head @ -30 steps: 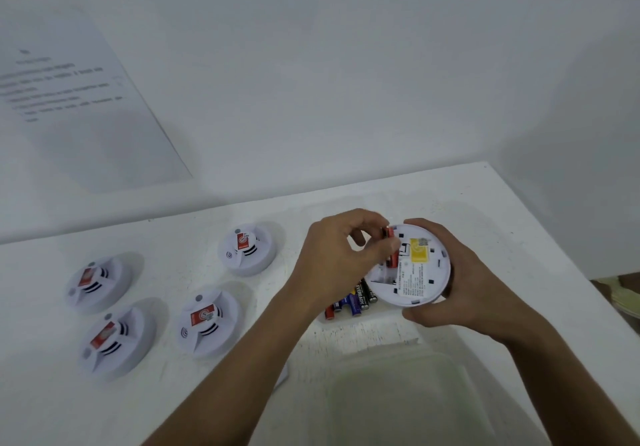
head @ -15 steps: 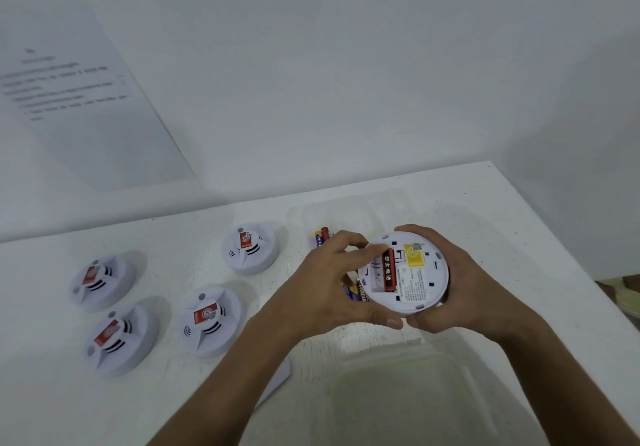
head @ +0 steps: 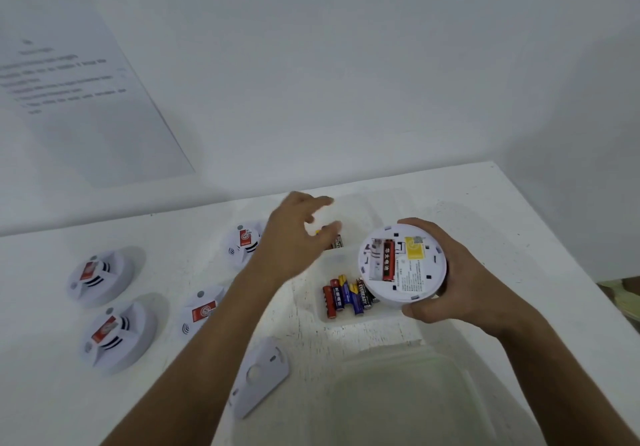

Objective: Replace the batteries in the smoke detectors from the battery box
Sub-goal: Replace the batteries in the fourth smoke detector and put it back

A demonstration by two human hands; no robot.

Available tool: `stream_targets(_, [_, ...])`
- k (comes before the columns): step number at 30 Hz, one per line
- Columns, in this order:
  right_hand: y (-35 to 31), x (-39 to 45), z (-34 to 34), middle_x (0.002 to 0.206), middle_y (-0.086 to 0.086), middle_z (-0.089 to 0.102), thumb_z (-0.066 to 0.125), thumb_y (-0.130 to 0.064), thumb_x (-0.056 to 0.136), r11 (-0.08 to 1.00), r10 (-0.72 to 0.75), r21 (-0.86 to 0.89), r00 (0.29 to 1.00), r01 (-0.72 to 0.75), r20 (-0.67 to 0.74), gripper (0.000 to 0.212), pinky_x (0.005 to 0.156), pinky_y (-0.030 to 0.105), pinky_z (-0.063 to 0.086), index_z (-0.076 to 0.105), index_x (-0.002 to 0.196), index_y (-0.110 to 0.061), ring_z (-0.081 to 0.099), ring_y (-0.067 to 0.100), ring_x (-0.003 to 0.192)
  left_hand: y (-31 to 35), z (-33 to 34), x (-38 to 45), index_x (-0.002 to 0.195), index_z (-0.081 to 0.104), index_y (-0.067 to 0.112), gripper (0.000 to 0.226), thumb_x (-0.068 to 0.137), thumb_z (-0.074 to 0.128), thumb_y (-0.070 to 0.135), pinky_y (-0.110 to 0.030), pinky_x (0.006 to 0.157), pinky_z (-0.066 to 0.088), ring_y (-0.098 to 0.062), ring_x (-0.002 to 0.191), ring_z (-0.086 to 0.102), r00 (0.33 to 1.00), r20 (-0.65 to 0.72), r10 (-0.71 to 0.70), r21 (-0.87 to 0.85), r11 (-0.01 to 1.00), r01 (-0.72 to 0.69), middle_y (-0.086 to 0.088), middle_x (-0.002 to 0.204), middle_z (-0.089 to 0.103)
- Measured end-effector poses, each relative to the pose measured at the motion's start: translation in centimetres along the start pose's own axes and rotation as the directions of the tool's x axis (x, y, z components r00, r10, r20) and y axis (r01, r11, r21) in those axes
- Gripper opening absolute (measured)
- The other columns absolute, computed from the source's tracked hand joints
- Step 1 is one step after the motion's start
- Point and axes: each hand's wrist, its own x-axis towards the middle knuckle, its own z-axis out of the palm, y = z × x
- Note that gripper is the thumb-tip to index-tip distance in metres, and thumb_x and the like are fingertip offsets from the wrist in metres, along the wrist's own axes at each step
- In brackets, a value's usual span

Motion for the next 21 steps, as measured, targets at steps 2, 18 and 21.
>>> stream_targets(2, [0.1, -0.1, -0.1, 0.119, -0.015, 0.061, 0.082, -0.003, 0.053, 1.000, 0.013, 0.003, 1.000, -0.013, -0.001, 0.093, 0.084, 0.026, 0.056, 0.046, 0.134, -0.030, 0.058, 0.010, 0.116, -1.3, 0.1, 1.8, 0.123, 0.063, 0.026, 0.041, 0.085, 0.071, 0.036, -0.025, 0.095, 0.039, -0.013, 0.112, 0.047, 0.998, 0.018, -0.066, 0.161, 0.985, 0.062, 0.002, 0.121, 0.046])
stream_targets(18, [1.0, -0.7, -0.3, 0.126, -0.016, 0.057, 0.087, -0.013, 0.056, 0.998, 0.062, -0.012, 0.998, -0.062, -0.003, 0.095, 0.090, 0.024, 0.055, 0.042, 0.137, -0.033, 0.055, 0.009, 0.123, -2.0, 3.0, 5.7, 0.119, 0.066, 0.038, 0.059, 0.069, 0.068, 0.070, -0.048, 0.108, 0.026, -0.031, 0.128, 0.030, 0.842, 0.350, -0.410, 0.535, 0.826, 0.179, -0.005, 0.134, 0.036])
stream_targets(21, [1.1, -0.7, -0.1, 0.125, -0.017, 0.058, 0.086, -0.012, 0.056, 0.998, 0.060, -0.012, 0.998, -0.060, -0.006, 0.094, 0.090, 0.024, 0.055, 0.042, 0.136, -0.035, 0.055, 0.010, 0.123, -2.0, 3.3, 5.5, 0.111, 0.070, 0.039, 0.048, 0.071, 0.070, 0.065, -0.054, 0.111, 0.016, -0.031, 0.131, 0.026, 0.856, 0.322, -0.404, 0.531, 0.826, 0.190, -0.003, 0.140, 0.032])
